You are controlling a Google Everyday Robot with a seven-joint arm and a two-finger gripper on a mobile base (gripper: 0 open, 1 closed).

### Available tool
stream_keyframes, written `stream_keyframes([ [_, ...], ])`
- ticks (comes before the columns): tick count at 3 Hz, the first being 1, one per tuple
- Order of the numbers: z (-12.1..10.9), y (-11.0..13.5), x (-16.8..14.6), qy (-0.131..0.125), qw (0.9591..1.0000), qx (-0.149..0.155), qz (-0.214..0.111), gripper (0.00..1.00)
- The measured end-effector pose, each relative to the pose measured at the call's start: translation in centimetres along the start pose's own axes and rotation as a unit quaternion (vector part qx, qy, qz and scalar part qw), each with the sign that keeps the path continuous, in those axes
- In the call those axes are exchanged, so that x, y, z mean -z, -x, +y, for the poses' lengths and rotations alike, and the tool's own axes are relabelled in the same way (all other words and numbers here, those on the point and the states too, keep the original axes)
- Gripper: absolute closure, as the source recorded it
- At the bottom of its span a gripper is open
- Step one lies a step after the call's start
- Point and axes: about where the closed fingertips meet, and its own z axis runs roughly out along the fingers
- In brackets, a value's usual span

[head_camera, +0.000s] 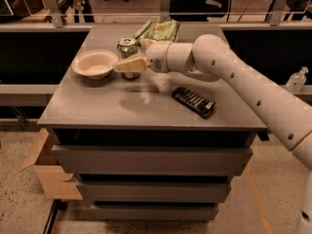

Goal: Move green can near paper bowl

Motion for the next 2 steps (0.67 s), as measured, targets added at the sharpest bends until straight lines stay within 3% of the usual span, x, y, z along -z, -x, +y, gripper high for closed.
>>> stream_keyframes([
  [2, -1.5, 0.0, 4.3, -0.042, 0.9990, 0.011, 0.012, 0.00],
])
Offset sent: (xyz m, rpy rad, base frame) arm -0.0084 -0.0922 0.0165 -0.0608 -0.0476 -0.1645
